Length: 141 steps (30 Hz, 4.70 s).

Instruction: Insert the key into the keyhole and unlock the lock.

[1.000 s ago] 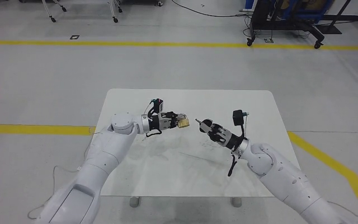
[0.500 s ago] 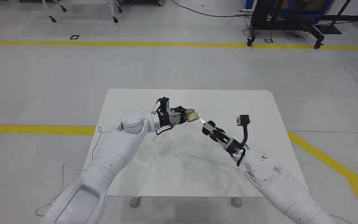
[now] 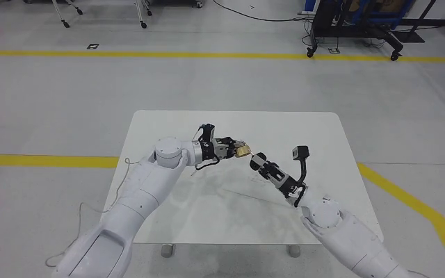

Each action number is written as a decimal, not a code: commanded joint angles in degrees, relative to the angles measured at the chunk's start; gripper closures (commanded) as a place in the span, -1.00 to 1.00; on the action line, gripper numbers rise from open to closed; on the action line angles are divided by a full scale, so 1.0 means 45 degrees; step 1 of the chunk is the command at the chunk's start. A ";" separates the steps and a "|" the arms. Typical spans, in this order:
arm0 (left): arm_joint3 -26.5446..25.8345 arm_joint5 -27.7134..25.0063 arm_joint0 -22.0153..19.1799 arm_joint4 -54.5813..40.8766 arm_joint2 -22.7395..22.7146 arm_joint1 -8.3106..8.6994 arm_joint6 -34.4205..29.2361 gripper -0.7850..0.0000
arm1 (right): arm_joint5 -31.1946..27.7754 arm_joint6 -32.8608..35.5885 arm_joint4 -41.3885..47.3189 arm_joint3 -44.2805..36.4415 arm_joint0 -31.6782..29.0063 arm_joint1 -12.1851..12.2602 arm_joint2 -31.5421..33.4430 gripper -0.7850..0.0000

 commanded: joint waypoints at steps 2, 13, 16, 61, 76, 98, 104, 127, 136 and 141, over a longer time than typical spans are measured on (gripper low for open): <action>-0.0061 -0.0404 -0.0013 0.0439 -0.0113 0.0039 0.0509 1.00 | -0.0102 0.0266 0.0846 0.0050 -0.0167 -0.0083 0.0014 1.00; -0.1136 -0.1030 0.0575 0.1580 -0.0543 0.0241 0.1608 1.00 | 0.1855 0.1155 0.2618 -0.0794 -0.0603 -0.0263 0.0242 1.00; -0.1409 -0.0955 0.0725 0.1734 -0.0587 0.0265 0.1678 1.00 | 0.2385 0.1257 0.3131 -0.0904 -0.0550 -0.0343 0.0294 1.00; -0.2452 -0.0842 0.1462 0.2263 -0.1212 0.0289 0.2305 1.00 | 0.2597 -0.4309 -0.2190 -0.0763 -0.0623 -0.1760 -0.0035 1.00; -0.2529 -0.0840 0.1585 0.2252 -0.1490 0.0286 0.2602 1.00 | 0.2469 -0.4170 -0.2411 -0.0822 -0.0914 -0.2071 0.0347 1.00; -0.3013 -0.1087 0.1930 0.2530 -0.1816 0.0329 0.2842 1.00 | 0.2032 -0.5007 -0.2479 -0.0772 -0.1002 -0.2604 -0.0113 1.00; -0.3048 -0.1027 0.1944 0.2563 -0.1817 0.0319 0.2770 1.00 | 0.2189 -0.5429 -0.2889 -0.0499 -0.0748 -0.2889 -0.0414 1.00; -0.3020 -0.0972 0.1937 0.2704 -0.1803 0.0258 0.2754 1.00 | 0.3257 -0.7354 -0.4883 -0.0478 -0.0943 -0.3543 -0.0174 1.00; -0.2984 -0.0982 0.1938 0.2697 -0.1804 0.0229 0.2745 1.00 | 0.3439 -0.7323 -0.5126 -0.0411 -0.0976 -0.3750 -0.0036 1.00; -0.2966 -0.0961 0.1930 0.2696 -0.1806 0.0214 0.2752 1.00 | 0.3535 -0.7234 -0.5265 -0.0432 -0.1023 -0.3855 0.0013 1.00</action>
